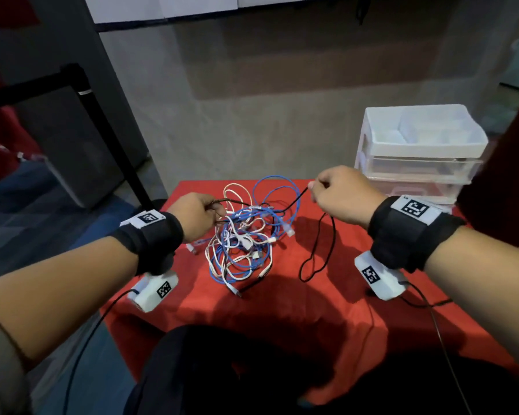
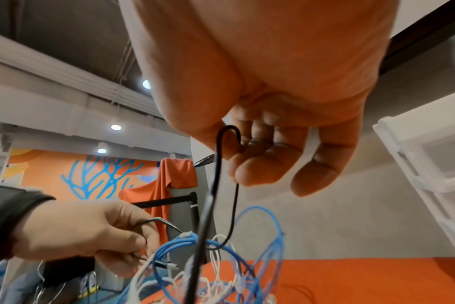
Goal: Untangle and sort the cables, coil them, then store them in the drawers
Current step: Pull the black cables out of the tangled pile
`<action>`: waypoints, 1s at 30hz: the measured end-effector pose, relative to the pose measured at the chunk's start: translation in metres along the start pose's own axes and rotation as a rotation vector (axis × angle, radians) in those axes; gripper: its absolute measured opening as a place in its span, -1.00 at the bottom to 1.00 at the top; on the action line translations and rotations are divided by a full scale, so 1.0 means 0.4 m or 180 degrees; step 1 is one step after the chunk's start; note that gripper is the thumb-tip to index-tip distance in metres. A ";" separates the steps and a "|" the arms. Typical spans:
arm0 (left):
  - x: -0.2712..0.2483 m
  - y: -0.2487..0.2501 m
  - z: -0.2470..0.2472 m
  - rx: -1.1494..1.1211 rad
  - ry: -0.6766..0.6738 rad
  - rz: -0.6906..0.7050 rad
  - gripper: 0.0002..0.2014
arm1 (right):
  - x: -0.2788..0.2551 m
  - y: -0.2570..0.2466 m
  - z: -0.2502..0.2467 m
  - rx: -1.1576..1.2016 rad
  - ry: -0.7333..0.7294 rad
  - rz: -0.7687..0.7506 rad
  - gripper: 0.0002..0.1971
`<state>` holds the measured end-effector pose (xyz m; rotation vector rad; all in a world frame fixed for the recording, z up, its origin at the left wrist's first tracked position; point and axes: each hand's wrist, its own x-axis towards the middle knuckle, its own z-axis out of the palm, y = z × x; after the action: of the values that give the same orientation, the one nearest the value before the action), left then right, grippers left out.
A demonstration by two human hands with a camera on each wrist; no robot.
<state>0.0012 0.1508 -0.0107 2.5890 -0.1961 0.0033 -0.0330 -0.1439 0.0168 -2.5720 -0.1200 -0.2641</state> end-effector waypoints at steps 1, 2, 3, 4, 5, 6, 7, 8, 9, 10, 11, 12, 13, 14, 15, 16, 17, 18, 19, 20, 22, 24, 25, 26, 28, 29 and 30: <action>-0.002 -0.002 0.002 0.0205 -0.0045 0.0101 -0.69 | -0.004 0.004 0.006 -0.0016 -0.0045 0.0001 -0.63; -0.007 0.000 0.004 0.0314 -0.0149 0.0193 -0.66 | -0.008 0.007 0.011 -0.0005 -0.0086 0.0018 -0.64; -0.011 -0.003 0.009 0.0402 -0.0267 0.0294 -0.62 | -0.011 0.011 0.014 0.0012 -0.0111 0.0038 -0.64; -0.015 -0.004 0.014 0.0504 -0.0335 0.0402 -0.61 | -0.012 0.013 0.016 0.0024 -0.0132 0.0067 -0.64; -0.017 -0.006 0.016 0.0670 -0.0362 0.0561 -0.63 | -0.014 0.015 0.017 0.0043 -0.0148 0.0079 -0.64; -0.017 -0.009 0.021 0.0840 -0.0345 0.0778 -0.64 | -0.014 0.018 0.017 0.0074 -0.0162 0.0084 -0.63; -0.015 -0.017 0.025 0.0961 -0.0327 0.0960 -0.62 | -0.014 0.022 0.017 0.0098 -0.0167 0.0076 -0.63; -0.015 -0.022 0.026 0.0962 -0.0274 0.1055 -0.60 | -0.014 0.025 0.017 0.0106 -0.0173 0.0072 -0.63; -0.015 -0.026 0.025 0.0905 -0.0187 0.1099 -0.59 | -0.014 0.028 0.015 0.0112 -0.0167 0.0067 -0.63; -0.012 -0.034 0.025 0.0844 -0.0024 0.1173 -0.60 | -0.015 0.030 0.014 0.0116 -0.0167 0.0075 -0.63; -0.007 -0.044 0.023 0.0825 0.0177 0.1225 -0.63 | -0.016 0.033 0.012 0.0111 -0.0167 0.0076 -0.63; -0.005 -0.052 0.019 0.0870 0.0330 0.1236 -0.68 | -0.017 0.035 0.011 0.0101 -0.0168 0.0083 -0.63; -0.007 -0.059 0.016 0.0859 0.0410 0.1240 -0.73 | -0.018 0.038 0.010 0.0077 -0.0161 0.0094 -0.64; -0.011 -0.061 0.013 0.0785 0.0410 0.1227 -0.76 | -0.019 0.041 0.010 0.0045 -0.0152 0.0109 -0.64; -0.016 -0.059 0.013 0.0593 0.0393 0.1200 -0.77 | -0.020 0.043 0.009 0.0027 -0.0136 0.0111 -0.64; -0.021 -0.050 0.012 0.0194 0.0383 0.1088 -0.77 | -0.022 0.045 0.009 0.0021 -0.0126 0.0109 -0.63; -0.025 -0.038 0.012 -0.0415 0.0412 0.0892 -0.77 | -0.024 0.046 0.009 0.0019 -0.0125 0.0107 -0.63; -0.023 -0.028 0.010 -0.1134 0.0450 0.0610 -0.78 | -0.025 0.047 0.009 0.0014 -0.0129 0.0109 -0.63; -0.019 -0.021 0.004 -0.1704 0.0506 0.0381 -0.79 | -0.028 0.050 0.009 0.0009 -0.0139 0.0107 -0.62; -0.015 -0.012 -0.002 -0.1957 0.0590 0.0294 -0.80 | -0.028 0.053 0.010 -0.0007 -0.0157 0.0106 -0.63; -0.008 -0.013 -0.024 -0.0930 0.0875 0.0701 -0.82 | -0.028 0.057 0.012 -0.0033 -0.0183 0.0096 -0.63; -0.014 -0.016 -0.048 0.0588 0.1107 0.1263 -0.79 | -0.025 0.059 0.013 -0.0032 -0.0182 0.0070 -0.63; -0.019 -0.016 -0.059 0.1029 0.1173 0.1367 -0.75 | -0.023 0.060 0.012 -0.0023 -0.0113 0.0065 -0.64; -0.021 -0.018 -0.067 0.1252 0.1224 0.1368 -0.71 | -0.020 0.063 0.008 0.0008 0.0052 0.0076 -0.65; -0.019 -0.029 -0.072 0.1153 0.1327 0.1261 -0.71 | -0.013 0.078 -0.005 0.0136 0.0575 0.0119 -0.69; -0.017 -0.030 -0.072 0.0741 0.1257 0.1080 -0.72 | -0.012 0.083 -0.011 0.0189 0.0752 0.0132 -0.71; -0.016 -0.024 -0.072 0.0024 0.1062 0.0752 -0.75 | -0.011 0.089 -0.012 0.0202 0.0776 0.0139 -0.72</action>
<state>-0.0028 0.1749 0.0087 2.5108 -0.3749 0.5172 -0.0329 -0.1769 0.0015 -2.4541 0.0174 -0.5449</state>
